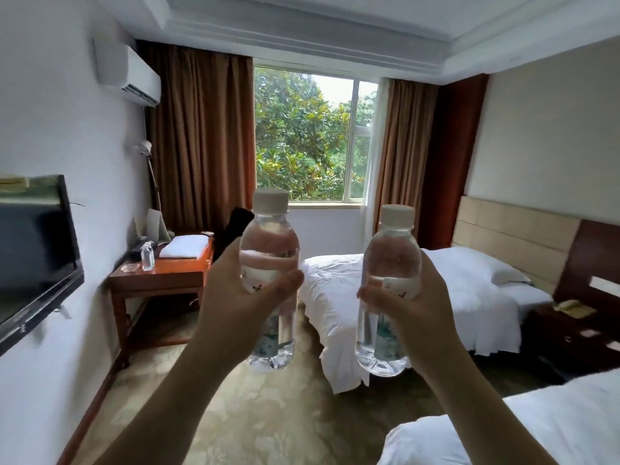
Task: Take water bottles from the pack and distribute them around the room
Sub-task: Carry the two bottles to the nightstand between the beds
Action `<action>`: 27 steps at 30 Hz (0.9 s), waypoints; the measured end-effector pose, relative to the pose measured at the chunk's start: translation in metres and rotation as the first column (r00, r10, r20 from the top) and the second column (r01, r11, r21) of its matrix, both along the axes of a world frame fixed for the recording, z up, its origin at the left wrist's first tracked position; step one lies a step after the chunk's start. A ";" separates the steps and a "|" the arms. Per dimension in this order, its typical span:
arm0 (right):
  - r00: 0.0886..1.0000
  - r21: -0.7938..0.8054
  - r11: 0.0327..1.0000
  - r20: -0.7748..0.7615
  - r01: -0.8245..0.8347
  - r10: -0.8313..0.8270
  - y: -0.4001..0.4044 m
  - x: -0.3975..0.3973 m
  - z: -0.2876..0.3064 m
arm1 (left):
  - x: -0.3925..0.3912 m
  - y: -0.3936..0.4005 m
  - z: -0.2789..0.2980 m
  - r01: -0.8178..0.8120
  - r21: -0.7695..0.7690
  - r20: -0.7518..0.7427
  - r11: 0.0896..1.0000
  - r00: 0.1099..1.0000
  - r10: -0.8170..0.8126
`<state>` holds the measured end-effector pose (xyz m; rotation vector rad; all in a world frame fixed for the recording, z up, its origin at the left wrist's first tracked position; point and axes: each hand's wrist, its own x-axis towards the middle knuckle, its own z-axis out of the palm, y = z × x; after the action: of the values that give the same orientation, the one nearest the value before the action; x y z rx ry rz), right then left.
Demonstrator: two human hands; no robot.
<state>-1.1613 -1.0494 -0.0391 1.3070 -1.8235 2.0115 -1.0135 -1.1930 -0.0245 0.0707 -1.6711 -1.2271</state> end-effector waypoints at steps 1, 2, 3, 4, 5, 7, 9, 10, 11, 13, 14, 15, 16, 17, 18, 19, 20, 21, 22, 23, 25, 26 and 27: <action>1.000 -0.006 1.000 0.008 0.022 -0.022 -0.010 -0.020 0.001 | -0.023 -0.016 0.000 0.016 0.017 -0.007 1.000 1.000 -0.016; 0.999 -0.005 0.999 0.012 0.040 -0.040 -0.019 -0.040 0.001 | -0.044 -0.030 0.000 0.026 0.036 -0.009 0.999 1.000 -0.026; 0.998 -0.003 0.998 0.015 0.056 -0.056 -0.029 -0.061 0.000 | -0.067 -0.043 -0.001 0.035 0.046 -0.004 0.998 0.999 -0.035; 0.997 -0.006 0.997 0.017 0.072 -0.072 -0.040 -0.083 -0.002 | -0.090 -0.056 -0.003 0.044 0.046 0.002 0.998 0.999 -0.044; 0.996 -0.015 0.996 0.017 0.091 -0.090 -0.051 -0.105 -0.004 | -0.114 -0.070 -0.005 0.049 0.042 0.009 0.998 0.999 -0.050; 0.993 -0.042 0.993 0.018 0.115 -0.114 -0.076 -0.154 -0.010 | -0.162 -0.097 -0.010 0.050 0.041 0.014 0.998 0.999 -0.050; 0.994 -0.061 0.992 0.023 0.111 -0.109 -0.101 -0.200 -0.016 | -0.206 -0.121 -0.013 0.061 0.038 0.011 0.997 0.998 -0.061; 0.994 -0.074 0.992 0.022 0.106 -0.104 -0.115 -0.223 -0.018 | -0.228 -0.134 -0.014 0.071 0.034 0.004 0.997 0.997 -0.071; 0.995 -0.080 0.992 0.024 0.098 -0.096 -0.129 -0.246 -0.018 | -0.251 -0.147 -0.014 0.076 0.032 0.003 0.997 0.997 -0.076; 0.996 -0.092 0.992 0.032 0.080 -0.078 -0.161 -0.291 -0.013 | -0.294 -0.173 -0.011 0.072 0.015 0.001 0.997 0.997 -0.072; 0.997 -0.101 0.993 0.029 0.068 -0.065 -0.177 -0.312 -0.010 | -0.315 -0.186 -0.009 0.070 -0.001 -0.002 0.998 0.998 -0.070; 0.999 -0.102 0.993 0.022 0.052 -0.050 -0.192 -0.332 -0.006 | -0.334 -0.199 -0.008 0.059 -0.020 0.002 0.998 0.998 -0.059; 0.999 -0.096 0.995 0.017 0.040 -0.038 -0.207 -0.351 -0.002 | -0.352 -0.212 -0.006 0.043 -0.035 0.009 0.998 0.999 -0.043; 0.999 -0.089 0.995 0.016 0.038 -0.036 -0.221 -0.369 0.002 | -0.369 -0.225 -0.005 0.038 -0.041 0.011 0.998 0.999 -0.037; 0.999 -0.086 0.995 0.015 0.043 -0.042 -0.234 -0.386 0.006 | -0.387 -0.240 -0.003 0.046 -0.033 0.002 0.998 0.999 -0.046; 0.999 -0.078 0.996 0.013 0.054 -0.053 -0.247 -0.404 0.008 | -0.404 -0.255 -0.002 0.061 -0.017 -0.010 0.998 0.998 -0.061; 0.998 -0.067 0.996 0.012 0.065 -0.065 -0.260 -0.422 0.009 | -0.422 -0.270 -0.002 0.072 0.000 -0.017 0.997 0.997 -0.072; 0.997 -0.058 0.996 0.012 0.074 -0.074 -0.272 -0.439 0.010 | -0.440 -0.285 -0.002 0.075 0.011 -0.018 0.997 0.997 -0.075; 0.996 -0.052 0.995 0.010 0.084 -0.084 -0.284 -0.457 0.010 | -0.457 -0.301 -0.003 0.073 0.013 -0.017 0.997 0.997 -0.073; 0.995 -0.046 0.994 0.003 0.100 -0.100 -0.296 -0.474 0.009 | -0.475 -0.318 -0.004 0.071 0.009 -0.014 0.997 0.997 -0.071; 0.989 -0.035 0.989 -0.014 0.145 -0.145 -0.321 -0.508 0.005 | -0.513 -0.352 -0.009 0.076 -0.001 -0.008 0.997 0.997 -0.076; 0.985 -0.031 0.985 -0.013 0.173 -0.173 -0.333 -0.524 0.002 | -0.532 -0.369 -0.012 0.089 0.002 -0.006 0.996 0.996 -0.089; 0.978 -0.031 0.978 -0.010 0.207 -0.207 -0.345 -0.540 -0.001 | -0.553 -0.385 -0.014 0.112 0.007 -0.007 0.994 0.994 -0.112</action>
<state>-1.7017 -1.3948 -0.0398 1.0698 -1.8322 1.9090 -1.5667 -1.5782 -0.0389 -0.0225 -1.6838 -1.3157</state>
